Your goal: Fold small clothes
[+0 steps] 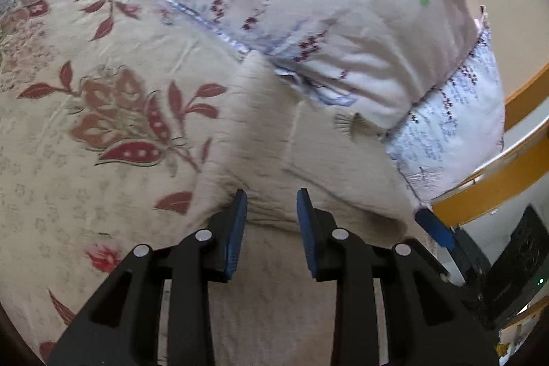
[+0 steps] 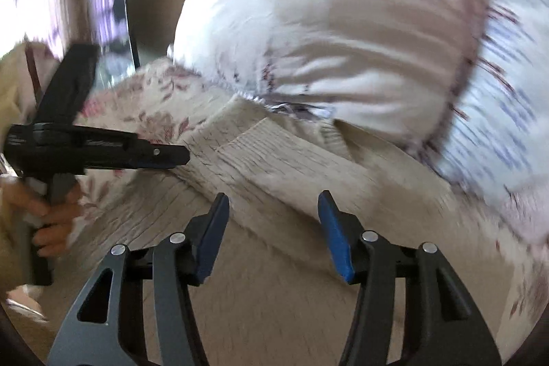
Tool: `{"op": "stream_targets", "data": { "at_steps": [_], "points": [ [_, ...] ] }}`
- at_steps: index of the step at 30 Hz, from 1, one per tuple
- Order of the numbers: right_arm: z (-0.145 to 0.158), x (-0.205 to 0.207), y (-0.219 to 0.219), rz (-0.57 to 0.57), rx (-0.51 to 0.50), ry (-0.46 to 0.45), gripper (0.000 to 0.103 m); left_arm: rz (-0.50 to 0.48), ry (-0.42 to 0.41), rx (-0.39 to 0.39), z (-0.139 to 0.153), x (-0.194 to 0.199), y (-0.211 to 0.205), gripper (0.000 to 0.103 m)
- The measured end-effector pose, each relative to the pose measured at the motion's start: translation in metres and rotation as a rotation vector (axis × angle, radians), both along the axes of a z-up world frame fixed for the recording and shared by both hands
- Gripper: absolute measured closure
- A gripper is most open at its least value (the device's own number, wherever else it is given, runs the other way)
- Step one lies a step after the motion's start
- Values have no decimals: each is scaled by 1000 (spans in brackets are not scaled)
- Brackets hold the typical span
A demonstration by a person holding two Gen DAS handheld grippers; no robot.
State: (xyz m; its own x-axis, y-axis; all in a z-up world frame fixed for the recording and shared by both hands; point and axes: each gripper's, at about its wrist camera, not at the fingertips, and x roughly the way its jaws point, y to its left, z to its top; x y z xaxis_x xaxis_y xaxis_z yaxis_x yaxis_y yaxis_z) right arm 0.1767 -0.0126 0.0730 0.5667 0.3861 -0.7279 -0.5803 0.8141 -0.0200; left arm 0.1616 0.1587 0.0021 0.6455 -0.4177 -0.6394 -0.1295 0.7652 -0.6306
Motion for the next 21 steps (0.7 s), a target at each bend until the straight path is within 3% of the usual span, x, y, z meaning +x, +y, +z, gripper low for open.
{"op": "stream_targets", "data": {
  "at_steps": [2, 6, 7, 8, 10, 12, 18, 21],
  "points": [
    [-11, 10, 15, -2, -39, 17, 47, 10, 8, -1, -6, 0, 2, 82],
    [-39, 30, 29, -49, -118, 76, 48, 10, -3, -10, -8, -1, 5, 84],
    [-42, 31, 29, -55, -112, 83, 53, 10, -4, -11, -9, -2, 5, 84],
    [-42, 32, 27, -58, -91, 80, 56, 10, -5, -11, -9, -2, 5, 85],
    [-36, 31, 20, -73, -25, 92, 85, 8, -7, -5, -9, -2, 5, 86],
    [-27, 31, 7, -107, 54, 111, 96, 11, -8, 1, -9, -3, 5, 87],
    [2, 33, -68, -340, 255, 98, 98, 14, -12, 7, -9, -4, 5, 88],
    [6, 14, -146, -569, 426, 117, 98, 13, -15, -2, -10, -4, 7, 88]
  ]
}}
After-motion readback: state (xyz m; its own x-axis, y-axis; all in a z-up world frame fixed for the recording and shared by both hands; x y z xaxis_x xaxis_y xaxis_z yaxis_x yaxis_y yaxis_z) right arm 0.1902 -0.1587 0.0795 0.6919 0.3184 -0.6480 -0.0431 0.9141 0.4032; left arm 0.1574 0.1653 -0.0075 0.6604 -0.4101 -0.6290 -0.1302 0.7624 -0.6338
